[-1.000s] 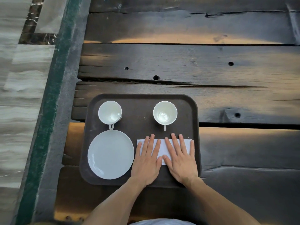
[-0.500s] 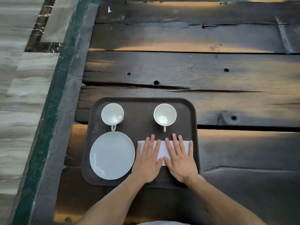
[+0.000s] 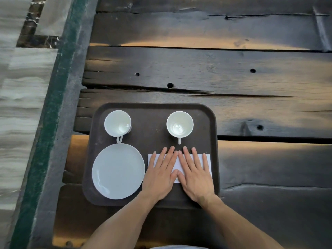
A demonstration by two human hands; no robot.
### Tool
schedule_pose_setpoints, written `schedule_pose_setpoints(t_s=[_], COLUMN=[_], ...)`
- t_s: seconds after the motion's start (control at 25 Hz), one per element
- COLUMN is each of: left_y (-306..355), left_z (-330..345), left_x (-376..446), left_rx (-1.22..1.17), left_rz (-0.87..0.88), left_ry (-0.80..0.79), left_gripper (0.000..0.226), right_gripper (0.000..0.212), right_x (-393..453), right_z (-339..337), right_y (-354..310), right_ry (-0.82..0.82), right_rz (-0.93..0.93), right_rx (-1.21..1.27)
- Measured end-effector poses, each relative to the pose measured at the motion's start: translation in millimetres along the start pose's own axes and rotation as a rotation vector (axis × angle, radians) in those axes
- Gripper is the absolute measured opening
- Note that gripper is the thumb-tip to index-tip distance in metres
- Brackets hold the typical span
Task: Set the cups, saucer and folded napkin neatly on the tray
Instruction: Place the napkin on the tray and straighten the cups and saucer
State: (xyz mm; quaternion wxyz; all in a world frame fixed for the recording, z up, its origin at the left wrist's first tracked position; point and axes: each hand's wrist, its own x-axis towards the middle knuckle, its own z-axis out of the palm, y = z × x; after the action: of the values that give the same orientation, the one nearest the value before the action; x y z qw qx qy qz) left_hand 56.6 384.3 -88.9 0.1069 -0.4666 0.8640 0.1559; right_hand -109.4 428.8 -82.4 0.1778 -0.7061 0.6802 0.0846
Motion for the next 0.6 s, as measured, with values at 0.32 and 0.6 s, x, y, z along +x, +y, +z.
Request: schedule_pose_setpoints(t_s=[0.32,0.6], left_y=[-0.5,2.0], left_z=[-3.0,-8.8], left_x=[1.9,0.1], left_rx=[0.009,0.024], left_rz=[-0.009,-0.065], left_ry=[-0.045,-0.053], left_gripper=[0.063,0.063], right_gripper=[0.067,0.067], right_x=[3.5,1.5], right_z=[2.2,-10.3], right_y=[0.5,2.0], right_ry=[-0.046,-0.101], right_rz=[0.027,0.007], right_rx=[-0.005,-0.043])
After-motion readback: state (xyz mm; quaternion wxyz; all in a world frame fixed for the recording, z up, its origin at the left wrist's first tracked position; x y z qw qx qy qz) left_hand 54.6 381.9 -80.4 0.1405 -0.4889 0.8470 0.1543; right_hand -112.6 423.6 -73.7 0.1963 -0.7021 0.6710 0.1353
